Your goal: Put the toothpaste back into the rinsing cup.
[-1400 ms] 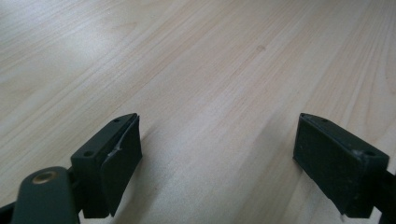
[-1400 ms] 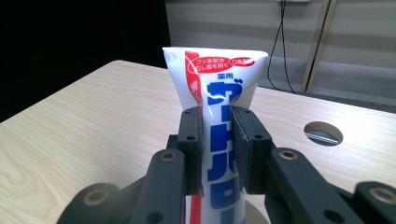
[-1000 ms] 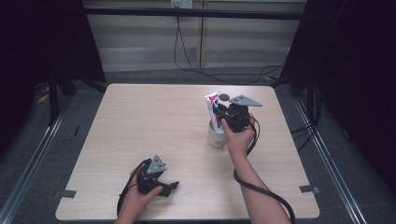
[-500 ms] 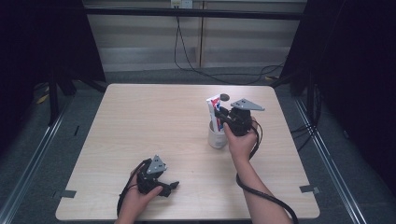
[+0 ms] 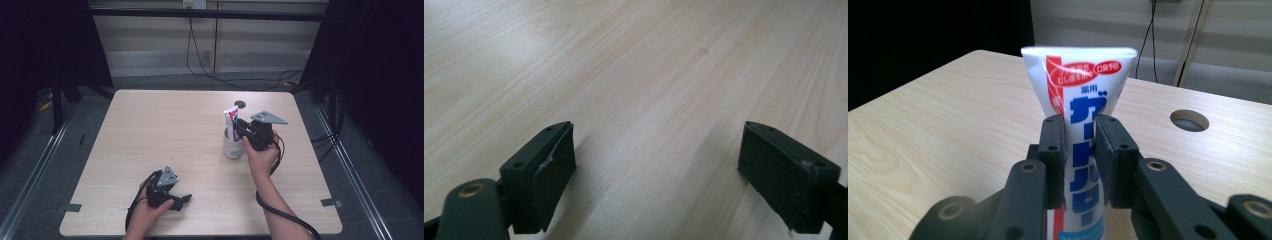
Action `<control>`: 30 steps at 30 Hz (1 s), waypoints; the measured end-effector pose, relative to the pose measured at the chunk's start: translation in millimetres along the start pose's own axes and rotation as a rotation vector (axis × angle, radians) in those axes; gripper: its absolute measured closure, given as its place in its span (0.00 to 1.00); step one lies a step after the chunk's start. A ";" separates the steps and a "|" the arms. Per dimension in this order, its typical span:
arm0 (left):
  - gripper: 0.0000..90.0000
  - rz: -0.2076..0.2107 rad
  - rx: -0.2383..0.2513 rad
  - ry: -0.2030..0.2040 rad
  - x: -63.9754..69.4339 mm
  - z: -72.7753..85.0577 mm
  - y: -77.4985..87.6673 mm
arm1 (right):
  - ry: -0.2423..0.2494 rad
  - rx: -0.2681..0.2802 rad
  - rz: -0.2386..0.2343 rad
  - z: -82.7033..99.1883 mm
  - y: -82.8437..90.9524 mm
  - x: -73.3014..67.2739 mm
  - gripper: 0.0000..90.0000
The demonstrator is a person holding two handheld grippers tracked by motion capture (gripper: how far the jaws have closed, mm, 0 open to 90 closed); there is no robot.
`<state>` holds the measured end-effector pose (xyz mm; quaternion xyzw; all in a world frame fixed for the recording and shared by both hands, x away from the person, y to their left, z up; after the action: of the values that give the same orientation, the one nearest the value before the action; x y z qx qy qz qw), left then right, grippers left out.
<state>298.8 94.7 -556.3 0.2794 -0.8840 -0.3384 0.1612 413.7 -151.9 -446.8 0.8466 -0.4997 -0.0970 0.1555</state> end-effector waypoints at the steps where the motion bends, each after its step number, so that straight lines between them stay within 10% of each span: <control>1: 0.17 0.000 0.000 0.000 0.0 0.0 0.0 | -0.007 0.031 -0.015 -2.2 3.7 -0.9 0.98; 9: 0.16 0.002 0.000 0.001 0.2 0.0 0.0 | 0.068 -0.055 0.009 2.3 8.7 -6.7 0.90; 30: 0.17 0.001 0.000 -0.003 -0.2 -0.1 0.1 | 0.073 -0.132 -0.038 31.3 21.5 -1.4 0.44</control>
<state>299.0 94.9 -556.2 0.2787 -0.8842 -0.3389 0.1602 385.5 -165.7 -468.3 0.8468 -0.4700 -0.1019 0.2273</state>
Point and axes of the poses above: each handheld gripper's, and its own axes: y roughly backward along the jaws, z roughly out of its underside, x roughly to its right, the point moved 7 cm from there along -y, roughly forward along the jaws, and after that the axes turned 6 degrees about y, right-handed, at the moved point
